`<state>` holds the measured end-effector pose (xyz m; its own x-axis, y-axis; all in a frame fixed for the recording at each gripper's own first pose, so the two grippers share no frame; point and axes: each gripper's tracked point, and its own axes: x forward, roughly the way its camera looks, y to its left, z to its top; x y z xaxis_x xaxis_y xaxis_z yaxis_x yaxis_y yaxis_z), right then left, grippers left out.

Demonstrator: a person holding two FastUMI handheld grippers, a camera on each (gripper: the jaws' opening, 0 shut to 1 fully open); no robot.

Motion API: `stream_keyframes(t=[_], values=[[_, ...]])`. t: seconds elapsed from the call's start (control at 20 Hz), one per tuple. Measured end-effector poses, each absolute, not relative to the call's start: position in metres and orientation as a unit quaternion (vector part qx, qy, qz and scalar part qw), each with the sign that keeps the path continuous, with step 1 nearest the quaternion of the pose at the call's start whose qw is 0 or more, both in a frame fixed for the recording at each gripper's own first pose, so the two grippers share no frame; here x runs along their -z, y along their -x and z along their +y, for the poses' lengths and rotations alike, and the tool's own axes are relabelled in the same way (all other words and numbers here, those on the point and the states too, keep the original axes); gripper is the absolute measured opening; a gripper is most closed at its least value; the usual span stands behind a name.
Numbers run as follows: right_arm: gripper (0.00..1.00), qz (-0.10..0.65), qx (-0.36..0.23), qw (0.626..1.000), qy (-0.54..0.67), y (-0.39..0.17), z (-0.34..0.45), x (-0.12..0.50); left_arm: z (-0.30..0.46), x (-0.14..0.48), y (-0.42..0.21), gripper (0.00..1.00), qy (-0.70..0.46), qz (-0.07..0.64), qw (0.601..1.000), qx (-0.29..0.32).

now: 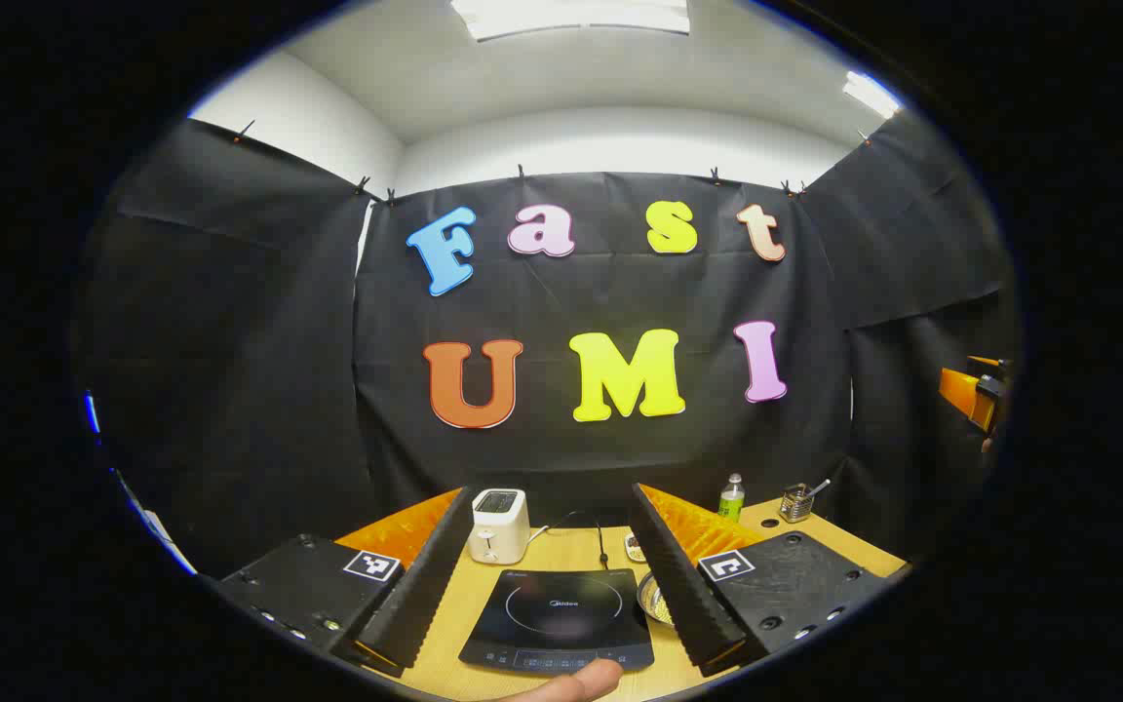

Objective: First push the handle of the pot to place it horizontally, then grasp the pot with both hands and set it on the induction cooktop.

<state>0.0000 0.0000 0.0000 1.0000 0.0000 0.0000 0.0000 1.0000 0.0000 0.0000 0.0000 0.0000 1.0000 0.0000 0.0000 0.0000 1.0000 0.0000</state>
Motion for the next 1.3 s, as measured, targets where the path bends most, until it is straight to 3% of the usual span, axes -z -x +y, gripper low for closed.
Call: stream_keyframes(t=[0.5,0.95,1.05,1.1,1.25,1.3], values=[[1.0,-0.05,-0.005,0.999,0.007,0.017,0.011,-0.025,-0.005,0.004,0.0,0.96,-0.006,-0.007,1.0,0.011],[0.96,0.019,-0.031,0.999,-0.023,-0.004,0.025,0.014,-0.005,0.003,0.011,0.96,-0.003,-0.018,1.0,0.014],[0.91,0.032,-0.051,0.998,-0.035,-0.007,0.035,0.023,-0.006,0.003,0.014,0.96,-0.001,-0.02,1.0,0.017],[0.82,0.032,-0.062,0.997,-0.038,-0.01,0.038,0.024,-0.007,0.004,0.016,0.96,-0.002,-0.02,1.0,0.018],[0.72,0.041,-0.089,0.995,-0.035,-0.013,0.052,0.034,-0.009,0.008,0.019,0.96,-0.008,-0.017,1.0,0.025],[0.51,0.046,-0.103,0.993,-0.03,-0.013,0.06,0.039,-0.009,0.008,0.02,0.96,-0.007,-0.017,0.999,0.026]])
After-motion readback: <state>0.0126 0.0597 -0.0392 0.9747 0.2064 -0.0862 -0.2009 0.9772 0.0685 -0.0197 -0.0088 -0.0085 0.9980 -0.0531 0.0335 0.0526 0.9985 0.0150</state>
